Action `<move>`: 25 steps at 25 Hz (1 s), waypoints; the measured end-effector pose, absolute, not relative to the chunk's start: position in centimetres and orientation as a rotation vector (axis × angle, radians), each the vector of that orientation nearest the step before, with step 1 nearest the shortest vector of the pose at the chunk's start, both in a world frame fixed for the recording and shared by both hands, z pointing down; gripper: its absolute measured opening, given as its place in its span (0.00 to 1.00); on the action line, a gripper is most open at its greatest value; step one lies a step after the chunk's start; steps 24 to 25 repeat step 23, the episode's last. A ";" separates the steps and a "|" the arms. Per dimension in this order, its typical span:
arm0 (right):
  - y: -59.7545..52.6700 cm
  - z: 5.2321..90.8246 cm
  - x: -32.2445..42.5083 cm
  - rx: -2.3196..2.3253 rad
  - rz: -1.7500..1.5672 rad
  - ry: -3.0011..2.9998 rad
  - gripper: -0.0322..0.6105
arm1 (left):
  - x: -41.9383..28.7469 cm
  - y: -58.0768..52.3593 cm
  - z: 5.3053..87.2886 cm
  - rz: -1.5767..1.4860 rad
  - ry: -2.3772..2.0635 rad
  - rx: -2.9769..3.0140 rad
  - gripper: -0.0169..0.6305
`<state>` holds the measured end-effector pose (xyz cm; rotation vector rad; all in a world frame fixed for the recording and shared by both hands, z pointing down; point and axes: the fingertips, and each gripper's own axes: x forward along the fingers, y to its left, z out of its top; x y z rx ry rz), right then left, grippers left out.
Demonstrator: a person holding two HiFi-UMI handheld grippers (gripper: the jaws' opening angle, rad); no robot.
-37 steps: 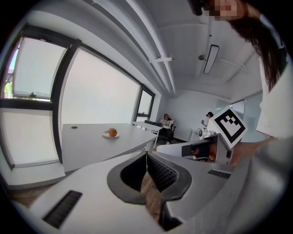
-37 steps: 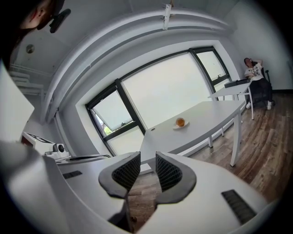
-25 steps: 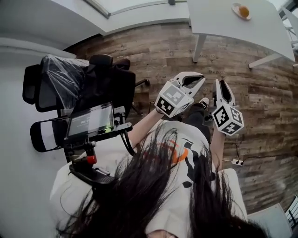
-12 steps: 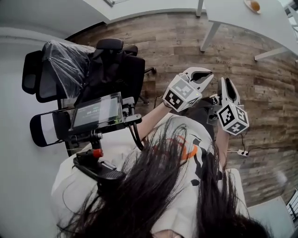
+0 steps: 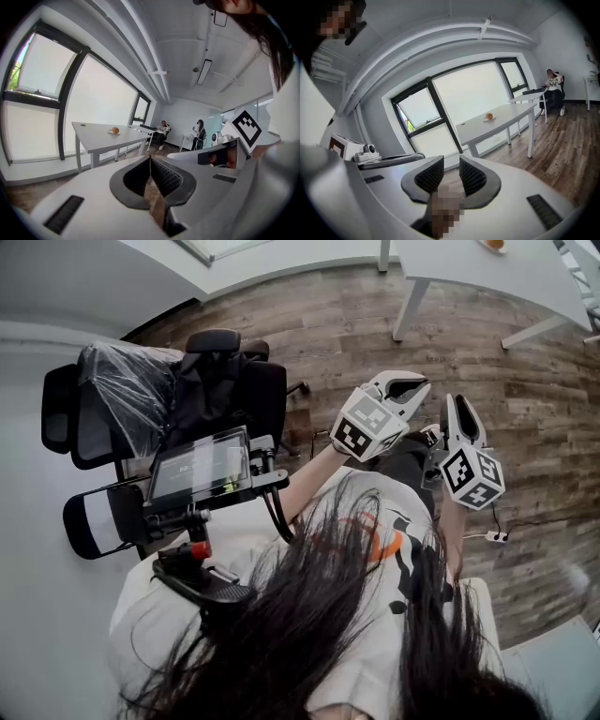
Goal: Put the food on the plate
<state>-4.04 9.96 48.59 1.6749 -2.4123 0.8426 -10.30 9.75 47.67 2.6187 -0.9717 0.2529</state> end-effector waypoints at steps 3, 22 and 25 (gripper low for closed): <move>9.9 48.5 -3.8 1.681 0.836 -2.407 0.22 | -10.3 9.6 47.6 0.252 -0.977 2.619 0.04; 9.7 48.9 -3.3 1.677 0.852 -2.388 0.22 | -11.0 9.1 48.2 0.281 -1.021 2.598 0.04; 9.7 48.9 -3.1 1.685 0.851 -2.383 0.22 | -10.8 9.0 48.1 0.281 -1.019 2.601 0.04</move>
